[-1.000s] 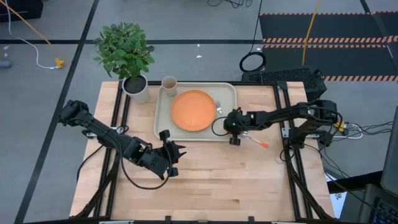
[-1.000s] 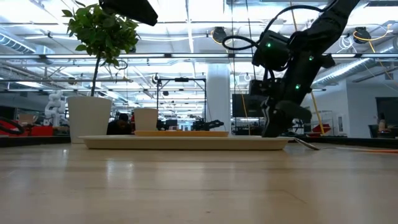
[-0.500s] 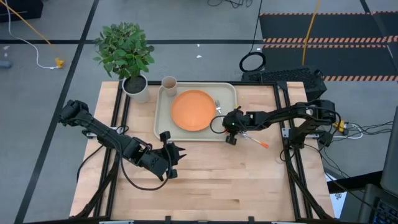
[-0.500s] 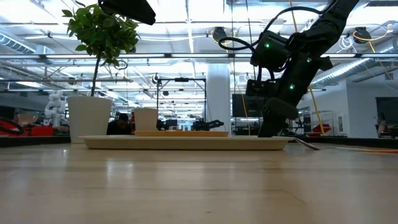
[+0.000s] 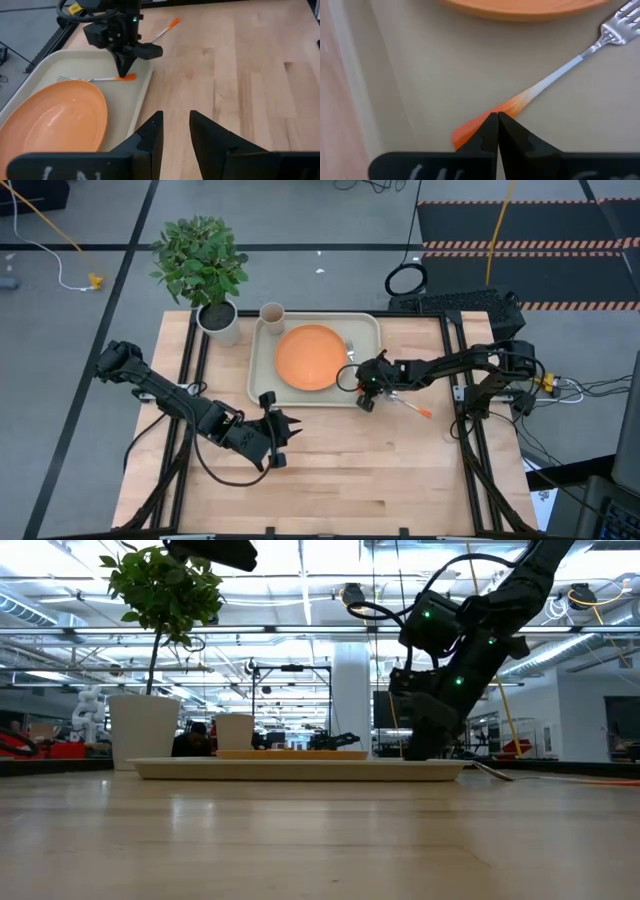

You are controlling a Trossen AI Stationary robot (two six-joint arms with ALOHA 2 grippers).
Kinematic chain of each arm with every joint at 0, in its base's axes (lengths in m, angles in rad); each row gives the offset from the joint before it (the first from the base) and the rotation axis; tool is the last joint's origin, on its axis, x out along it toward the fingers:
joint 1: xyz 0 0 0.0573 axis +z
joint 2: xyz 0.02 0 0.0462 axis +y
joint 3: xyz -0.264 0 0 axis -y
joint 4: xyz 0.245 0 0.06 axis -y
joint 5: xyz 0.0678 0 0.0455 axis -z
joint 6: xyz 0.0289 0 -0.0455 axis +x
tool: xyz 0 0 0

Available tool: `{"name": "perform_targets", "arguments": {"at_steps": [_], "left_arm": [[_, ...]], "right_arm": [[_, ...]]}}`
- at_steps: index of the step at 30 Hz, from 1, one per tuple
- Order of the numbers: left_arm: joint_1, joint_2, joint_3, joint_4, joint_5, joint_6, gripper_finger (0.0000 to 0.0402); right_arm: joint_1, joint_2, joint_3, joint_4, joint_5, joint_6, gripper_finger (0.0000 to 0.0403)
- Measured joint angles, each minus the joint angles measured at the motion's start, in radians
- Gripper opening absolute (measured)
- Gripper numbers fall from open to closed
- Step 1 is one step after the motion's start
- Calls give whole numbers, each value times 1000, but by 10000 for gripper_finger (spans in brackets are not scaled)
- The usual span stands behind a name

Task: Pick and place plate/cup/fork/spoon on tray
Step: Put the orange fork on the right side of the brown tray

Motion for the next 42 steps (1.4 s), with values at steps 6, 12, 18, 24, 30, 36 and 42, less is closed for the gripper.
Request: {"name": "perform_targets", "arguments": {"at_steps": [6,12,18,24,30,36,42], "left_arm": [[0,0,0,13,0,13,97],[1,0,0,11,0,13,97],[1,0,0,11,0,13,97],[1,0,0,23,1,17,97],[1,0,0,52,2,37,97],[1,0,0,58,2,55,97],[1,0,0,56,2,60,97]], "right_arm": [[-8,-34,-1,11,26,65,0],[-13,-115,-1,2,-11,70,0],[4,-128,-1,-64,-58,2,0],[15,-62,-1,-63,-59,-38,0],[15,2,1,-12,-58,-38,0],[15,31,3,16,-53,9,0],[15,32,2,28,-32,16,0]]}}
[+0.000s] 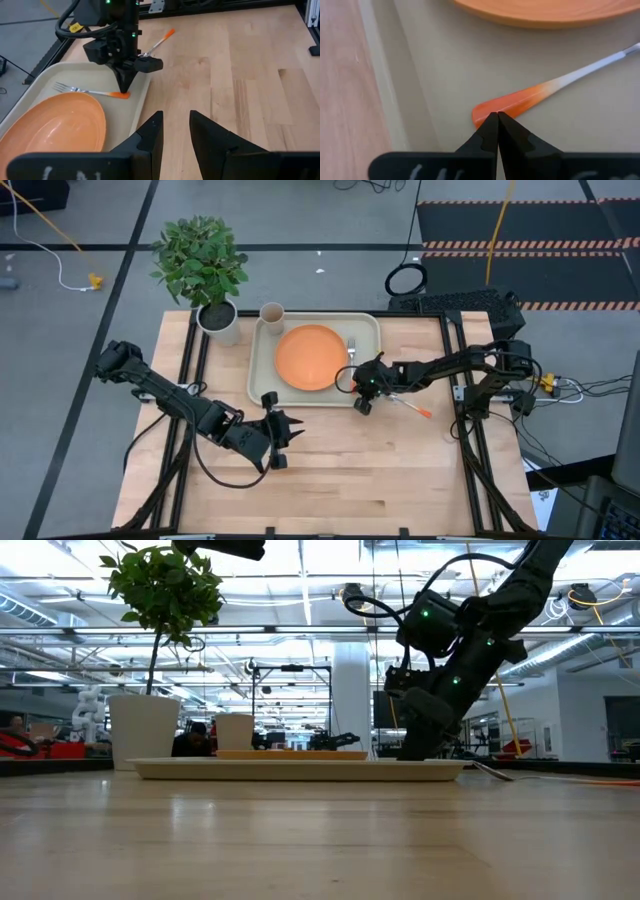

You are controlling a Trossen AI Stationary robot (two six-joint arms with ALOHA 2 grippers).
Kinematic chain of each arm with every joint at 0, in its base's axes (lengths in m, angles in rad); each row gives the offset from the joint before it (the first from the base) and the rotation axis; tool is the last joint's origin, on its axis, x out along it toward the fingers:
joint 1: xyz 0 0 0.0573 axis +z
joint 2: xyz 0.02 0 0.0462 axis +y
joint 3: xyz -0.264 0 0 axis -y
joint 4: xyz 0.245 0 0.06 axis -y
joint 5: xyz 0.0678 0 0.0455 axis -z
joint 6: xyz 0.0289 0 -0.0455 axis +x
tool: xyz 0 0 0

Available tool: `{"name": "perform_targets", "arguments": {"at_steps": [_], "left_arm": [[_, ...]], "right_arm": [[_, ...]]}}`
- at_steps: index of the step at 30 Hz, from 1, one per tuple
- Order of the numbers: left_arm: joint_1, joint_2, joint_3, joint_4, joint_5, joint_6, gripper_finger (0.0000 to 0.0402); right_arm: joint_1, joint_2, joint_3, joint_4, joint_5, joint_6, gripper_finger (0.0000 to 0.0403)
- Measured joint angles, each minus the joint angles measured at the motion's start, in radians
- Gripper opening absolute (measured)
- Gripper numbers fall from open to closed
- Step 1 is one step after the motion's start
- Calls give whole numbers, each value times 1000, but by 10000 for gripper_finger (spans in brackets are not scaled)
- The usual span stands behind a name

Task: Pick and place plate/cup/fork/spoon on tray
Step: Put the orange fork on the right side of the brown tray

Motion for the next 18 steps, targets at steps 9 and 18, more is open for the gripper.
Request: {"name": "perform_targets", "arguments": {"at_steps": [9,18], "left_arm": [[0,0,0,-1,0,0,97],[0,0,0,-3,0,-3,97]], "right_arm": [[0,1,-2,30,3,0,0],[-1,-24,-4,45,5,-4,0]]}}
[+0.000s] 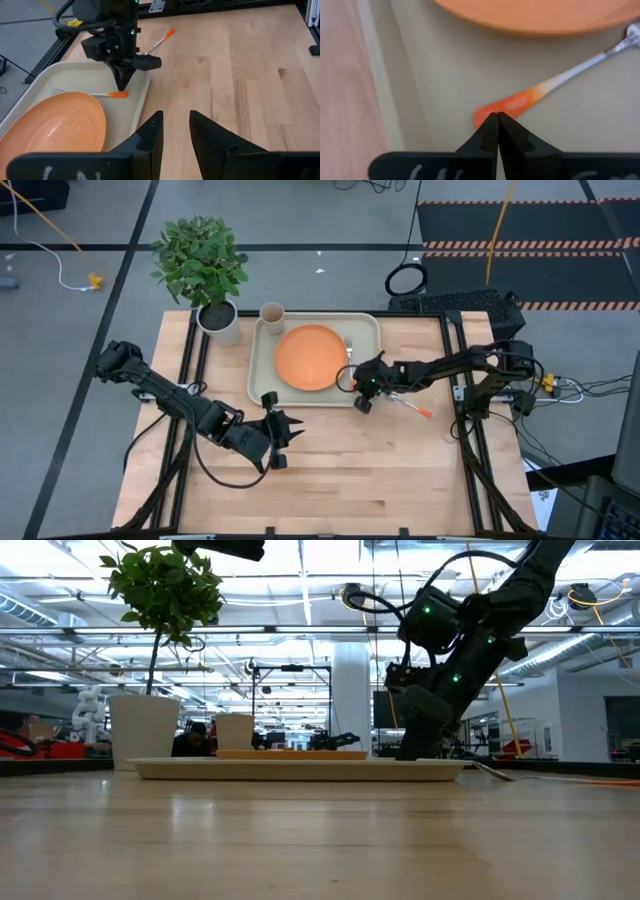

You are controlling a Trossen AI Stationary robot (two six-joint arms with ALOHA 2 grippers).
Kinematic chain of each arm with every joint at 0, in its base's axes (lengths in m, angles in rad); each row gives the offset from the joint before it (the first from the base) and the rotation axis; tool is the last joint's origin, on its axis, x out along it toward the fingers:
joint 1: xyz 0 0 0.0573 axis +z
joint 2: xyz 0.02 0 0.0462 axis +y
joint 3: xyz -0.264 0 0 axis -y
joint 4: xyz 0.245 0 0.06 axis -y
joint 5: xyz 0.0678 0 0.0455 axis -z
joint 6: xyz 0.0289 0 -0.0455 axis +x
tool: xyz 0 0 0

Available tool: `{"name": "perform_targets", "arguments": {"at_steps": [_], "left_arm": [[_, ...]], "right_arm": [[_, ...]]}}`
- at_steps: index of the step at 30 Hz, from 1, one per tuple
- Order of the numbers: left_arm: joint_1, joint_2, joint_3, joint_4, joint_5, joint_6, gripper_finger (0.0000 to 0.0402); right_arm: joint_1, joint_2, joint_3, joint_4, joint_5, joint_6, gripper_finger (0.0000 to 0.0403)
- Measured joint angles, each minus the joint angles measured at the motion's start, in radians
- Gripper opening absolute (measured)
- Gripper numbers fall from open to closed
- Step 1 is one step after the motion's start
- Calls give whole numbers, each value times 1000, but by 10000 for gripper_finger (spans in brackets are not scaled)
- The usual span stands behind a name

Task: Pick and place plate/cup/fork/spoon on tray
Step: Put the orange fork on the right side of the brown tray

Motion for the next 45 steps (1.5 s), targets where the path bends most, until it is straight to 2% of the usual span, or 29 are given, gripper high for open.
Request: {"name": "perform_targets", "arguments": {"at_steps": [17,30,45], "left_arm": [[0,0,0,0,0,-7,97],[0,0,0,2,0,-4,97],[0,0,0,1,1,5,97]], "right_arm": [[17,-39,1,9,-2,12,0],[17,49,4,36,28,30,0],[14,57,3,44,52,35,0]]}}
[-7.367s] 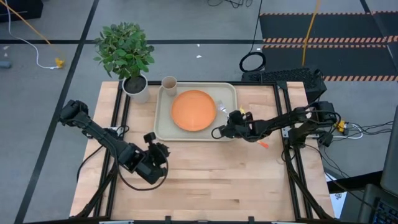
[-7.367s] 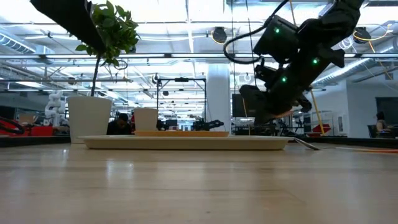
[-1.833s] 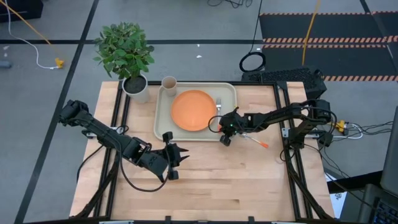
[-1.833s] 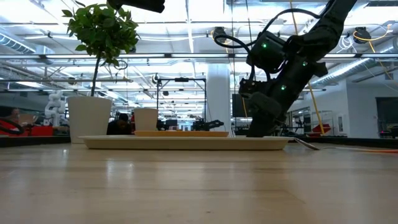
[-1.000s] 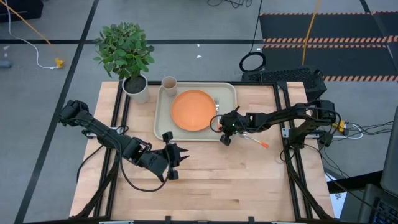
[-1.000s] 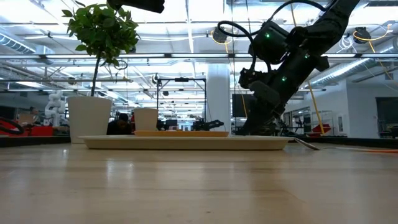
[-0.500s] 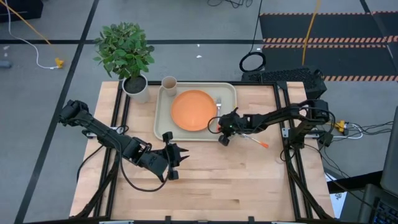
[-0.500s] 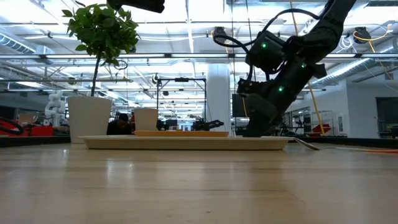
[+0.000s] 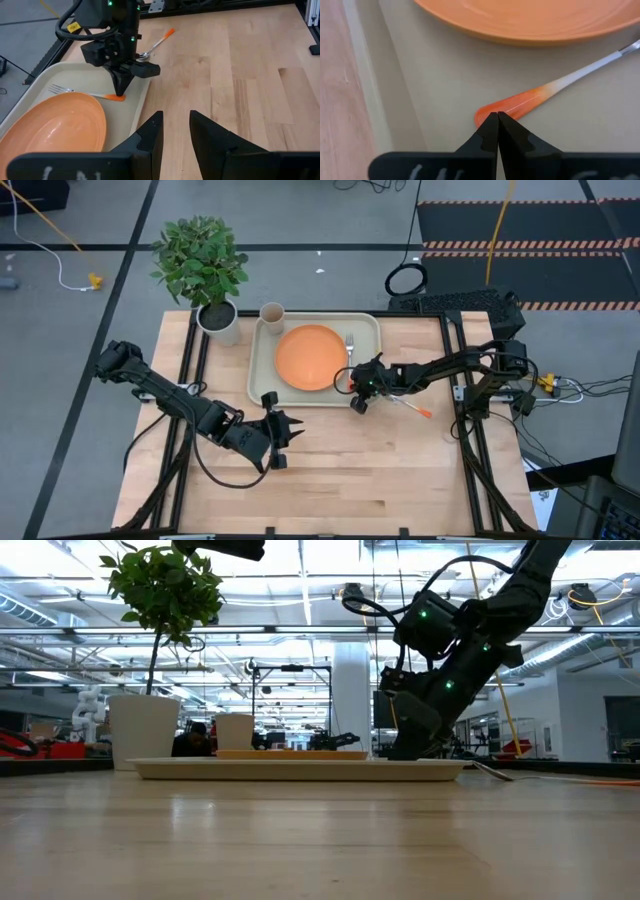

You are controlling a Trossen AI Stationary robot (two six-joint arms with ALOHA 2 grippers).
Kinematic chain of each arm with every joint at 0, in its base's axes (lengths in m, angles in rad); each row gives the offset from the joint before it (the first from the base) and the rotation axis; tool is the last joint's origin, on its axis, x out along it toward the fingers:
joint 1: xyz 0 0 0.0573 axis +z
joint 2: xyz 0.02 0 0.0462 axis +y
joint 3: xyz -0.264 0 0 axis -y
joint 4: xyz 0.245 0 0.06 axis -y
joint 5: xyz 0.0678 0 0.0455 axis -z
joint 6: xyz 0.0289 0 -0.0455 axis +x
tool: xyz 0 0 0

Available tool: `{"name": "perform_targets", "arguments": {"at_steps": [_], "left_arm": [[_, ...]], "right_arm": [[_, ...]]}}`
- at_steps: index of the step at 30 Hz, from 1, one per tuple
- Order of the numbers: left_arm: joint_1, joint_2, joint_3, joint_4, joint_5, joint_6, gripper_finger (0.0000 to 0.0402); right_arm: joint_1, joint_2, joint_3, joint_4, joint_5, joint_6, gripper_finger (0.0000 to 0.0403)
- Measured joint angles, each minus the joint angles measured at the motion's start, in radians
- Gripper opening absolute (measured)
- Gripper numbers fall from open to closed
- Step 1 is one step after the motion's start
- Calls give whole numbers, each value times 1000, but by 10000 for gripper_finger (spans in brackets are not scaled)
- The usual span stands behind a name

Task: Pick and place plate/cup/fork/spoon on tray
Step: Put the orange fork on the right side of the brown tray

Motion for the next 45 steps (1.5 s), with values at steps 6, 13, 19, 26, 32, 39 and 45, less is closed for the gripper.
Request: {"name": "perform_targets", "arguments": {"at_steps": [6,13,19,26,32,39,45], "left_arm": [[0,0,0,0,0,2,97],[0,0,0,-14,0,1,97],[-1,0,-1,-23,0,-11,97],[-1,0,-1,-23,0,-13,97],[-1,0,-1,-16,0,-16,97],[-1,0,0,-16,0,-16,97],[-1,0,-1,-17,0,-16,97]], "right_arm": [[0,-6,-1,18,-2,-13,0],[0,-43,-3,17,-4,-28,0],[0,-47,-3,17,-4,-29,0],[0,-45,-3,16,-4,-28,0],[0,-2,-1,29,-3,-17,0],[0,8,0,40,-3,-6,0],[0,8,-1,42,0,-11,0]]}}
